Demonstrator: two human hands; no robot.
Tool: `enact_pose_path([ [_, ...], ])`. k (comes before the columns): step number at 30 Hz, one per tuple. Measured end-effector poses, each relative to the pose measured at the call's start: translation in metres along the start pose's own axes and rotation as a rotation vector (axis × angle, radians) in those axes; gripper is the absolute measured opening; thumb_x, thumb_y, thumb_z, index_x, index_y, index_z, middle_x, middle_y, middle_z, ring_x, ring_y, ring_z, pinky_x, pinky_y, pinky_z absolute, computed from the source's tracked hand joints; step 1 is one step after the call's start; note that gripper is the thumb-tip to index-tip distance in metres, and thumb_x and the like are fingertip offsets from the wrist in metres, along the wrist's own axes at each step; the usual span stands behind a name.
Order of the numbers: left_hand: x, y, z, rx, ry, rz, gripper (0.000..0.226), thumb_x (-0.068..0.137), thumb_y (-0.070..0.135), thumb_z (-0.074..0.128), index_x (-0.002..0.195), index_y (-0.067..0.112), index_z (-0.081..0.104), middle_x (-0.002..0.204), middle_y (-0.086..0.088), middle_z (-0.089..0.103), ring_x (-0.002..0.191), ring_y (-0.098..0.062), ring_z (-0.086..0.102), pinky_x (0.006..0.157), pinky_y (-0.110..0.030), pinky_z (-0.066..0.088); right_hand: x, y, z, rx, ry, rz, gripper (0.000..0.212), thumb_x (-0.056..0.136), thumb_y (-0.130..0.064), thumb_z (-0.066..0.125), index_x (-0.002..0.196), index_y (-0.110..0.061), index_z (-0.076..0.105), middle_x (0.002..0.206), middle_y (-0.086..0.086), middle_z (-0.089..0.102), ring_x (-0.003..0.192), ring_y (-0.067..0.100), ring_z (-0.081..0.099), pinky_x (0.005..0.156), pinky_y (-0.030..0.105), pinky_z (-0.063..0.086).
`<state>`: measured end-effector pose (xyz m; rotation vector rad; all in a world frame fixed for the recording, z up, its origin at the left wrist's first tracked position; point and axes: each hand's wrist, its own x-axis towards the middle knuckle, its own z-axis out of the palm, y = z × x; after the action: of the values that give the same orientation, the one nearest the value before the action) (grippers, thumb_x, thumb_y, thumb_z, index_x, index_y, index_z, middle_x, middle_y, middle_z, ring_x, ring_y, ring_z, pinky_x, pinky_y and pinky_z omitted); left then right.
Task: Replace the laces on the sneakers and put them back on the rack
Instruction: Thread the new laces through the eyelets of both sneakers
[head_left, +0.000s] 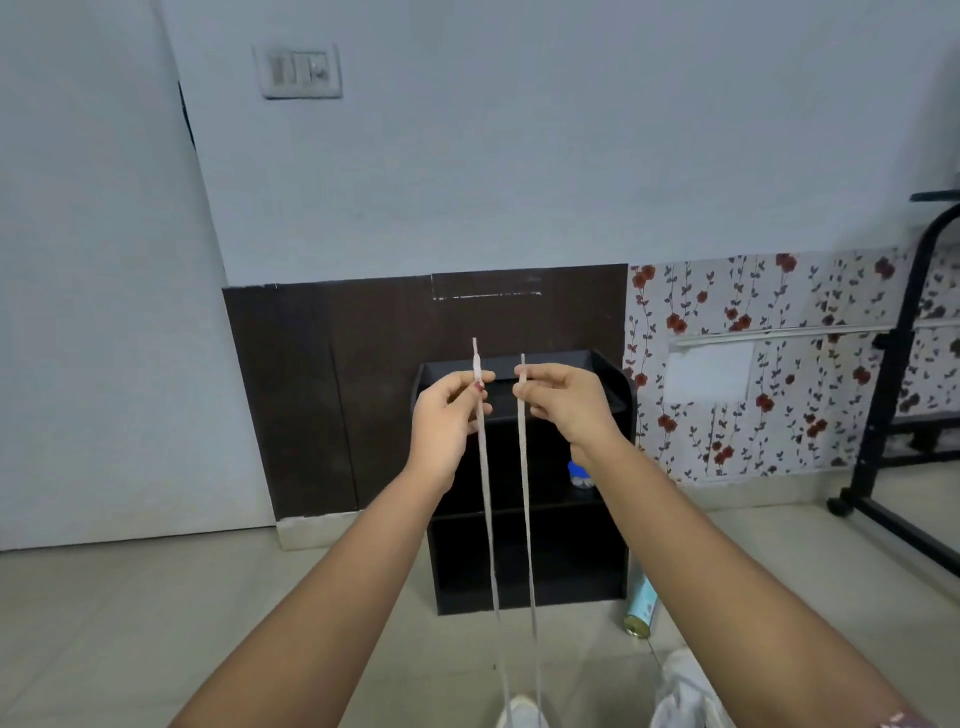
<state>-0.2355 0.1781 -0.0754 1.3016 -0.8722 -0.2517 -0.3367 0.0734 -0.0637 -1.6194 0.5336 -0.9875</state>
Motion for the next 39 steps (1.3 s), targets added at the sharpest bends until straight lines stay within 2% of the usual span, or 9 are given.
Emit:
enact_pose_path([
  [2, 0.0, 0.004, 0.003, -0.011, 0.005, 0.009, 0.016, 0.096, 0.013, 0.054, 0.102, 0.015, 0.07, 0.086, -0.003, 0.066, 0.078, -0.018, 0.066, 0.079, -0.032, 0.058, -0.001, 0.002, 0.001, 0.03, 0.074, 0.015, 0.012, 0.08, -0.017, 0.076, 0.091, -0.021, 0.072, 0.084, -0.006, 0.071, 0.085, 0.009, 0.065, 0.076, 0.024, 0.052],
  [6, 0.003, 0.01, 0.008, 0.053, 0.043, 0.034, 0.012, 0.092, 0.021, 0.062, 0.096, 0.016, 0.073, 0.087, -0.01, 0.071, 0.08, -0.024, 0.069, 0.077, -0.039, 0.06, -0.006, 0.0, 0.003, 0.103, 0.111, 0.026, 0.007, 0.082, -0.022, 0.074, 0.089, -0.02, 0.073, 0.081, -0.005, 0.068, 0.078, 0.008, 0.059, 0.072, 0.022, 0.048],
  [10, 0.003, 0.017, 0.013, 0.081, 0.043, 0.048, 0.012, 0.09, 0.021, 0.065, 0.097, 0.019, 0.074, 0.089, -0.004, 0.074, 0.089, -0.02, 0.069, 0.075, -0.037, 0.06, -0.011, -0.007, 0.004, 0.139, 0.08, -0.04, 0.006, 0.083, -0.022, 0.073, 0.089, -0.019, 0.074, 0.076, -0.009, 0.067, 0.074, 0.005, 0.057, 0.072, 0.02, 0.046],
  [17, -0.004, 0.031, 0.019, -0.049, 0.032, 0.048, 0.011, 0.09, 0.015, 0.065, 0.097, 0.015, 0.073, 0.088, -0.007, 0.073, 0.079, -0.017, 0.067, 0.076, -0.033, 0.059, -0.012, -0.015, 0.001, 0.191, 0.055, -0.085, 0.009, 0.081, -0.023, 0.075, 0.089, -0.019, 0.075, 0.078, -0.005, 0.07, 0.076, 0.007, 0.058, 0.078, 0.026, 0.05],
  [24, -0.008, 0.023, 0.015, -0.118, 0.009, 0.004, 0.011, 0.09, 0.013, 0.065, 0.096, 0.01, 0.073, 0.088, -0.012, 0.073, 0.077, -0.021, 0.067, 0.077, -0.037, 0.06, -0.015, -0.005, -0.002, 0.12, -0.009, -0.083, 0.007, 0.082, -0.02, 0.074, 0.089, -0.018, 0.075, 0.078, -0.006, 0.07, 0.075, 0.005, 0.059, 0.07, 0.022, 0.047],
  [27, -0.008, 0.017, 0.013, -0.105, 0.038, 0.015, 0.012, 0.09, 0.014, 0.064, 0.097, 0.012, 0.073, 0.085, -0.004, 0.074, 0.076, -0.013, 0.069, 0.074, -0.03, 0.059, -0.016, 0.001, 0.001, 0.122, 0.002, -0.04, 0.006, 0.084, -0.021, 0.073, 0.089, -0.019, 0.074, 0.078, -0.01, 0.069, 0.076, 0.001, 0.061, 0.072, 0.021, 0.045],
  [29, -0.007, 0.015, 0.011, -0.087, 0.065, 0.025, 0.01, 0.09, 0.016, 0.064, 0.095, 0.016, 0.073, 0.084, -0.002, 0.073, 0.074, -0.011, 0.067, 0.073, -0.029, 0.058, -0.016, 0.002, 0.002, 0.118, -0.001, -0.019, 0.006, 0.084, -0.021, 0.071, 0.09, -0.02, 0.073, 0.082, -0.013, 0.07, 0.079, -0.005, 0.062, 0.078, 0.02, 0.045],
  [33, -0.002, 0.016, 0.007, -0.051, 0.097, 0.042, 0.008, 0.089, 0.017, 0.066, 0.093, 0.017, 0.073, 0.077, 0.002, 0.069, 0.071, -0.007, 0.063, 0.072, -0.029, 0.056, -0.013, 0.0, 0.007, 0.117, -0.011, 0.011, 0.007, 0.085, -0.022, 0.071, 0.092, -0.02, 0.073, 0.092, -0.01, 0.072, 0.095, 0.001, 0.061, 0.094, 0.028, 0.043],
  [39, -0.002, 0.016, 0.005, 0.011, 0.105, 0.07, 0.009, 0.089, 0.017, 0.065, 0.094, 0.015, 0.073, 0.085, -0.001, 0.072, 0.077, -0.01, 0.066, 0.074, -0.03, 0.056, -0.014, 0.002, 0.018, 0.157, -0.091, 0.03, 0.012, 0.087, -0.022, 0.067, 0.097, -0.017, 0.073, 0.099, -0.003, 0.073, 0.103, 0.011, 0.063, 0.083, 0.026, 0.044],
])
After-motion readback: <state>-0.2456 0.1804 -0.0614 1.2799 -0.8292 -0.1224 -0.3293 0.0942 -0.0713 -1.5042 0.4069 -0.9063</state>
